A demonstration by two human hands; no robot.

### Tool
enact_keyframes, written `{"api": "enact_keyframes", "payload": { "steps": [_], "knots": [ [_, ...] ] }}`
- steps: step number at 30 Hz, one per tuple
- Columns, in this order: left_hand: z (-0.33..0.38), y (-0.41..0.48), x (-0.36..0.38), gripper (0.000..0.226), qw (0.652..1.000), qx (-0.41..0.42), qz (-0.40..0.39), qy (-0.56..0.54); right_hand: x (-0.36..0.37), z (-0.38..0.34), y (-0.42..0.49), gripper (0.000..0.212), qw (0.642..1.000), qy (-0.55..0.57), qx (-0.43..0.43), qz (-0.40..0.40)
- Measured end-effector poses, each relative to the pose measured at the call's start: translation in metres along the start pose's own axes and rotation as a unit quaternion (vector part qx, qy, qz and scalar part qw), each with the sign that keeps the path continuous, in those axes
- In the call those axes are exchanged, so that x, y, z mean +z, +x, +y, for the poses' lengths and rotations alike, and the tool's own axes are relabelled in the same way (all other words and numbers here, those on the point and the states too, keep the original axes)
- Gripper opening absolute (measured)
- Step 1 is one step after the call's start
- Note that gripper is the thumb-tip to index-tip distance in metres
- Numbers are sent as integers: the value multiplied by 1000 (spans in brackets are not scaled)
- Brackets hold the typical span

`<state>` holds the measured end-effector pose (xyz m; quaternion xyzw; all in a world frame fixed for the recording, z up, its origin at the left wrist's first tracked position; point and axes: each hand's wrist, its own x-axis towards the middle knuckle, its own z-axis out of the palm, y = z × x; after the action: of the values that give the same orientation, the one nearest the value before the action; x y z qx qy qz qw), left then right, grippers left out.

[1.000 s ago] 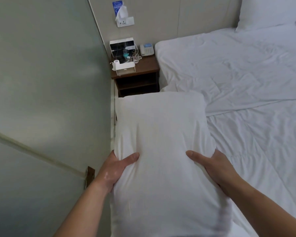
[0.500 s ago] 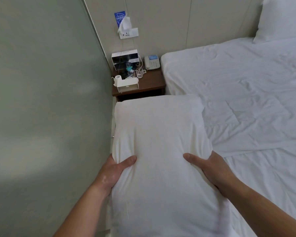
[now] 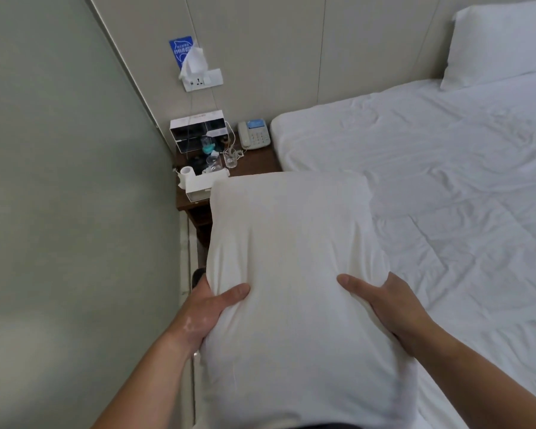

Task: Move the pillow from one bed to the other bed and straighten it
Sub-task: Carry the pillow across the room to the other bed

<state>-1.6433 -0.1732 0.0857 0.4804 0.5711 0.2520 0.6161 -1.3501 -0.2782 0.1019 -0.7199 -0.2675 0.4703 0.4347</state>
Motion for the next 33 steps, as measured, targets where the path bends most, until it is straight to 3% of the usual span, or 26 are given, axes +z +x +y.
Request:
{"api": "enact_keyframes", "payload": {
  "steps": [8,13,18,22,25,26,29,33],
  "knots": [
    [62,131,-46,131,998,-2,-69,10,51,-64,84,28,998,13,10,56],
    [95,198,-56,115,995,-12,-94,20,72,-94,136,34,996,33,14,76],
    [128,270,-51,130,992,-15,-121,36,77,-115,197,35,994,45,23,95],
    [159,330,-36,117,991,-9,-123,46,74,-133,256,31,992,59,30,104],
    [188,372,-20,82,991,-15,-124,49,64,-161,302,25,993,60,24,102],
    [197,390,-14,79,991,-17,-126,50,58,-170,319,22,993,58,26,102],
    [217,424,1,96,990,-19,-127,63,45,-192,349,22,992,64,30,104],
    [250,470,27,94,987,-9,-139,77,26,-212,385,21,988,73,32,131]
  ]
}}
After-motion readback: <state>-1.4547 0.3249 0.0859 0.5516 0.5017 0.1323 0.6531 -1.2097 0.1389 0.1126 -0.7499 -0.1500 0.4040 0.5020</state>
